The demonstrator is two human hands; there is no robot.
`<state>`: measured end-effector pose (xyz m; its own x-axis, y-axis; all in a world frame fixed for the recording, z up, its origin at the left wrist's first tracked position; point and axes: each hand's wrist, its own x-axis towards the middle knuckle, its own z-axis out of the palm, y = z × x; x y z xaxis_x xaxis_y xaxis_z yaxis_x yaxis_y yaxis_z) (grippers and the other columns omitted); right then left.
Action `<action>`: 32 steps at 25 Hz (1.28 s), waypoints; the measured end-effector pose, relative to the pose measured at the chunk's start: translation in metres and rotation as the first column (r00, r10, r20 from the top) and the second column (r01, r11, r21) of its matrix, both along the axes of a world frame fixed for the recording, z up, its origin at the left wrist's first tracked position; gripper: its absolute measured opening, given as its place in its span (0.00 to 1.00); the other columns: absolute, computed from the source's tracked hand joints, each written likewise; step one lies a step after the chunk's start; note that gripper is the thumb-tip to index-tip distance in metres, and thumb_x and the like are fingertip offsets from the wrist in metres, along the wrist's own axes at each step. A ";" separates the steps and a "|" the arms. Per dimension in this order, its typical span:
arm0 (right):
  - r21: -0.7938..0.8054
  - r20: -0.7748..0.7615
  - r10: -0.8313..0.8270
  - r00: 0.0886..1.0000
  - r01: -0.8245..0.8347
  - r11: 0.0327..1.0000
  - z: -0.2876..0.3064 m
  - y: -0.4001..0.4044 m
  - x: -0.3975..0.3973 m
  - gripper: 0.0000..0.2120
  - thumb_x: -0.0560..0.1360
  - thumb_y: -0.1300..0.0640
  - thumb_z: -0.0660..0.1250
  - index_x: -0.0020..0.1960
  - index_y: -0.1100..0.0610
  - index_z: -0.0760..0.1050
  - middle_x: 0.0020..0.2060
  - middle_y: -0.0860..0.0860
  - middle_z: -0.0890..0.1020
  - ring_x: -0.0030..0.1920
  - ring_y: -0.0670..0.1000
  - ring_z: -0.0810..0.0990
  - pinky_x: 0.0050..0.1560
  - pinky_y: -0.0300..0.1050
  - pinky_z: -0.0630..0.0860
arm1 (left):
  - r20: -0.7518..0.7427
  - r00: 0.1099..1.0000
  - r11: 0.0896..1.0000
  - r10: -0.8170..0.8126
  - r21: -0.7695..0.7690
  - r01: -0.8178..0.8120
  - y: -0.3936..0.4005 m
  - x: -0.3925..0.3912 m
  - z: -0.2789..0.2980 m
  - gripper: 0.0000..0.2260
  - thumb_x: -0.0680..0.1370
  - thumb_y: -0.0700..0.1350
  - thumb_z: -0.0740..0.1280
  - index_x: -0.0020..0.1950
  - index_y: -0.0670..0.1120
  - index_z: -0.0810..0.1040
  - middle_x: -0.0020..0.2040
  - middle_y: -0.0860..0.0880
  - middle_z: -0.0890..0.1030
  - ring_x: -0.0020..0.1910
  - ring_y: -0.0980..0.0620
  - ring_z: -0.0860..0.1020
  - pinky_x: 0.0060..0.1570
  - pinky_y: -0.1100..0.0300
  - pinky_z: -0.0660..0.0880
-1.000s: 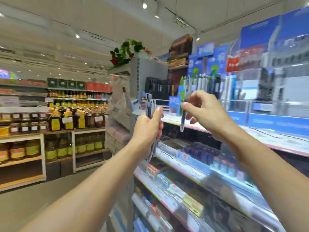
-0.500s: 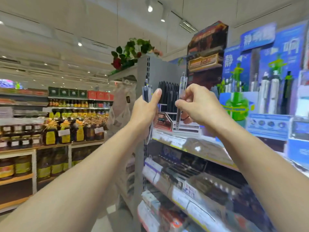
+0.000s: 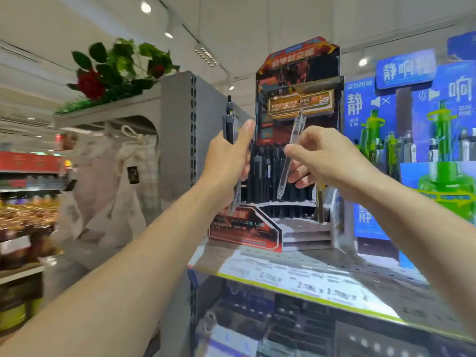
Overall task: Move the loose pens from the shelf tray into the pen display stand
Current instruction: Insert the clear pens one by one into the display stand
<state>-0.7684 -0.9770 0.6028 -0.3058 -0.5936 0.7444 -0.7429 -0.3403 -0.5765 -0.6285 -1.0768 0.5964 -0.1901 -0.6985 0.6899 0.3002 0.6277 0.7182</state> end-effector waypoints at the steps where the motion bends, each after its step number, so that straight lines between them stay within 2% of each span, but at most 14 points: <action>1: -0.002 0.021 0.008 1.000 -0.008 1.000 0.001 -0.008 0.002 0.09 0.81 0.56 0.69 0.44 0.58 0.73 0.34 0.57 0.84 0.34 0.57 0.87 0.36 0.52 0.83 | 0.008 1.000 1.000 -0.021 -0.006 0.021 -0.009 0.002 0.004 0.20 0.80 0.62 0.64 0.41 0.46 0.71 0.21 0.54 0.68 0.19 0.56 0.65 0.20 0.65 0.65; 3: 0.002 0.040 0.016 0.999 -0.016 1.000 0.002 -0.021 0.007 0.08 0.80 0.56 0.70 0.46 0.60 0.75 0.35 0.57 0.85 0.35 0.57 0.88 0.39 0.54 0.84 | 0.020 0.999 0.999 -0.046 -0.011 0.046 -0.024 0.005 0.009 0.20 0.80 0.62 0.63 0.46 0.44 0.74 0.21 0.54 0.68 0.19 0.57 0.65 0.19 0.65 0.65; 4: 0.004 0.041 0.014 0.999 -0.015 1.000 0.002 -0.027 0.009 0.08 0.80 0.56 0.71 0.46 0.60 0.77 0.35 0.57 0.85 0.36 0.57 0.88 0.40 0.55 0.85 | 0.030 0.998 0.999 -0.053 -0.008 0.054 -0.028 0.007 0.010 0.21 0.80 0.62 0.63 0.53 0.43 0.76 0.21 0.54 0.69 0.19 0.57 0.65 0.20 0.65 0.65; 6: 0.009 0.037 0.001 0.999 -0.001 1.000 0.001 -0.036 0.012 0.09 0.79 0.55 0.71 0.46 0.61 0.78 0.35 0.56 0.86 0.36 0.57 0.88 0.41 0.56 0.85 | 0.034 0.996 0.997 -0.083 0.005 0.083 -0.036 0.008 0.011 0.29 0.80 0.62 0.63 0.68 0.39 0.73 0.21 0.55 0.70 0.19 0.57 0.66 0.20 0.64 0.66; 7: 0.013 0.034 -0.010 0.999 0.009 1.000 0.001 -0.038 0.012 0.09 0.79 0.55 0.71 0.46 0.61 0.79 0.35 0.56 0.86 0.36 0.57 0.88 0.40 0.56 0.85 | 0.031 0.994 0.995 -0.100 0.008 0.100 -0.038 0.007 0.011 0.30 0.80 0.62 0.63 0.69 0.38 0.72 0.22 0.55 0.70 0.19 0.57 0.66 0.21 0.64 0.66; 8: 0.018 0.022 -0.024 0.999 0.024 1.000 0.001 -0.040 0.012 0.09 0.79 0.55 0.71 0.46 0.61 0.79 0.35 0.56 0.86 0.36 0.57 0.88 0.40 0.55 0.85 | 0.025 0.993 0.993 -0.116 0.000 0.116 -0.039 0.006 0.011 0.27 0.80 0.62 0.63 0.67 0.40 0.73 0.22 0.55 0.70 0.20 0.57 0.66 0.21 0.63 0.66; 10: 0.027 -0.002 -0.054 0.999 0.054 0.998 0.002 -0.042 0.009 0.09 0.79 0.55 0.70 0.46 0.60 0.78 0.34 0.55 0.86 0.35 0.56 0.87 0.39 0.55 0.85 | 0.019 0.989 0.988 -0.150 -0.033 0.150 -0.038 0.001 0.011 0.18 0.81 0.61 0.63 0.53 0.46 0.77 0.23 0.55 0.71 0.20 0.58 0.67 0.21 0.64 0.67; 11: 0.032 -0.004 -0.066 0.998 0.066 0.997 0.003 -0.041 0.007 0.09 0.79 0.55 0.70 0.45 0.60 0.78 0.34 0.56 0.86 0.35 0.56 0.87 0.39 0.54 0.85 | 0.020 0.986 0.986 -0.163 -0.042 0.164 -0.037 -0.003 0.010 0.16 0.81 0.60 0.63 0.47 0.48 0.76 0.24 0.55 0.72 0.20 0.58 0.67 0.21 0.64 0.67; 12: 0.038 -0.006 -0.079 0.997 0.079 0.996 0.004 -0.041 0.004 0.09 0.79 0.56 0.71 0.45 0.60 0.78 0.34 0.57 0.85 0.35 0.56 0.87 0.39 0.54 0.85 | 0.026 0.985 0.984 -0.171 -0.046 0.172 -0.035 -0.006 0.010 0.16 0.81 0.60 0.63 0.46 0.48 0.75 0.25 0.55 0.72 0.20 0.58 0.68 0.22 0.64 0.68; 16: 0.134 -0.040 -0.171 0.984 0.175 0.975 0.004 -0.039 -0.010 0.06 0.78 0.60 0.70 0.45 0.61 0.75 0.34 0.59 0.85 0.34 0.56 0.87 0.34 0.51 0.84 | 0.032 0.978 0.978 -0.204 -0.033 0.205 -0.031 -0.019 0.009 0.17 0.80 0.61 0.63 0.49 0.47 0.74 0.26 0.54 0.73 0.21 0.57 0.68 0.22 0.64 0.68; 19: 0.205 -0.097 -0.227 0.969 0.243 0.948 -0.001 -0.038 -0.018 0.08 0.77 0.63 0.70 0.45 0.60 0.71 0.34 0.60 0.85 0.32 0.55 0.87 0.30 0.47 0.82 | 0.041 0.978 0.978 -0.202 -0.049 0.204 -0.029 -0.028 0.010 0.18 0.81 0.60 0.63 0.49 0.46 0.77 0.28 0.53 0.75 0.21 0.58 0.69 0.23 0.66 0.69; 25: 0.206 -0.141 -0.253 0.957 0.278 0.938 -0.006 -0.045 -0.028 0.10 0.81 0.58 0.67 0.43 0.61 0.72 0.36 0.59 0.84 0.33 0.54 0.87 0.33 0.49 0.84 | 0.063 0.979 0.975 -0.193 -0.100 0.199 -0.027 -0.037 0.006 0.18 0.82 0.59 0.62 0.46 0.48 0.81 0.28 0.53 0.79 0.24 0.58 0.73 0.24 0.67 0.70; 32: 0.185 -0.147 -0.279 0.949 0.303 0.935 -0.012 -0.053 -0.036 0.10 0.81 0.58 0.68 0.45 0.65 0.76 0.34 0.58 0.85 0.33 0.54 0.87 0.36 0.54 0.86 | 0.064 0.984 0.977 -0.164 -0.129 0.171 -0.031 -0.045 0.005 0.17 0.82 0.59 0.61 0.51 0.46 0.80 0.28 0.54 0.79 0.23 0.58 0.72 0.24 0.67 0.71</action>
